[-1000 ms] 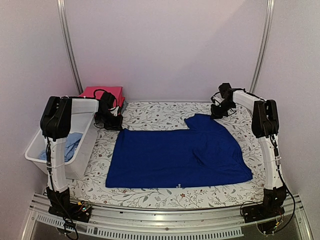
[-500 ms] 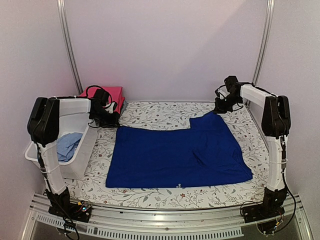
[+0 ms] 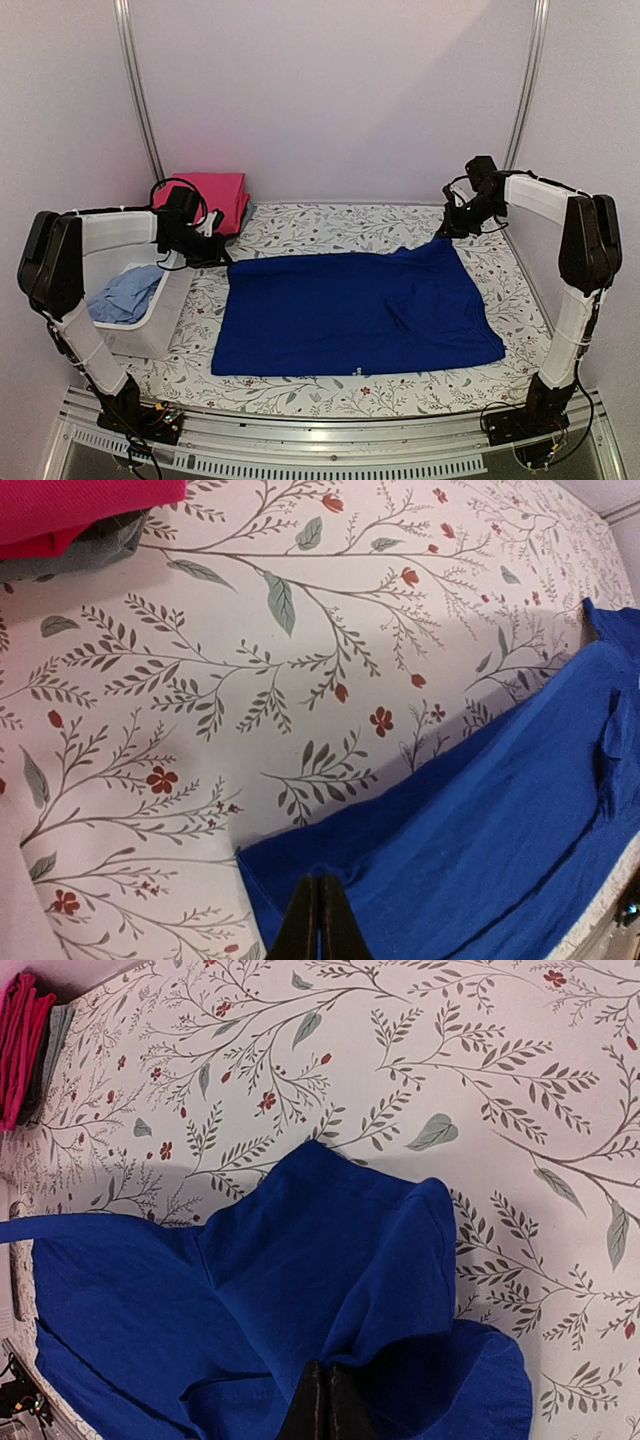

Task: Fold and stack the mixed laundry pile
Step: Pick up the flattened T-shirt from the center of the board, then fold the 1/3-folded T-shirt at the center of the board.

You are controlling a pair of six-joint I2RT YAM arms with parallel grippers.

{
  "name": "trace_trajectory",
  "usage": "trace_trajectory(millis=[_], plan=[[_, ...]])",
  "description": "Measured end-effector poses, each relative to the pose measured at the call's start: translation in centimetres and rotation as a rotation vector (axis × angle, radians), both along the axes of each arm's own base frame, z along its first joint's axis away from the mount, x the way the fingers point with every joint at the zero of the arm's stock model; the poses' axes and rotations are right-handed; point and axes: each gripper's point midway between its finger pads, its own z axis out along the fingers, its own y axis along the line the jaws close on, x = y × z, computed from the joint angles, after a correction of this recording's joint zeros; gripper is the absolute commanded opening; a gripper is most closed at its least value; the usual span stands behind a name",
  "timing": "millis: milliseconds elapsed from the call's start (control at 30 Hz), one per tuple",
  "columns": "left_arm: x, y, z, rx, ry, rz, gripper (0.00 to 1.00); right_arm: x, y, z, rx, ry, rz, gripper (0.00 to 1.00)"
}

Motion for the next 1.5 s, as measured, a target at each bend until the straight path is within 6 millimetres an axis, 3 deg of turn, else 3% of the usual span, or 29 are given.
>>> trace_trajectory(millis=[267, 433, 733, 967, 1067, 1200, 1367, 1500], plan=[[-3.5, -0.1, 1.0, -0.033, -0.004, -0.026, 0.00, -5.0, -0.6, 2.1, 0.022, -0.009, -0.001, 0.00], [-5.8, 0.0, 0.9, -0.036, 0.027, -0.021, 0.00, -8.5, -0.8, 2.5, 0.043, 0.010, -0.004, 0.00], [-9.2, 0.1, 0.9, -0.038, 0.082, -0.005, 0.00, -14.3, -1.3, 0.7, 0.077, 0.096, -0.034, 0.00], [-11.7, 0.6, -2.3, -0.003, 0.191, 0.022, 0.00, -18.5, -1.7, -3.6, 0.086, 0.233, -0.075, 0.00], [-11.8, 0.7, -3.4, 0.009, 0.224, 0.034, 0.00, -18.8, -1.8, -4.2, 0.087, 0.256, -0.087, 0.00], [-11.4, 0.8, -3.8, 0.025, 0.243, 0.045, 0.00, -17.4, -1.6, -4.1, 0.090, 0.252, -0.092, 0.00], [-7.8, 0.1, -0.4, 0.025, 0.151, 0.045, 0.00, -13.7, -1.1, -0.9, 0.095, 0.162, -0.083, 0.00], [-6.3, -0.1, 2.3, 0.011, 0.076, 0.038, 0.00, -12.7, -1.4, 0.9, 0.084, 0.113, -0.078, 0.00]])
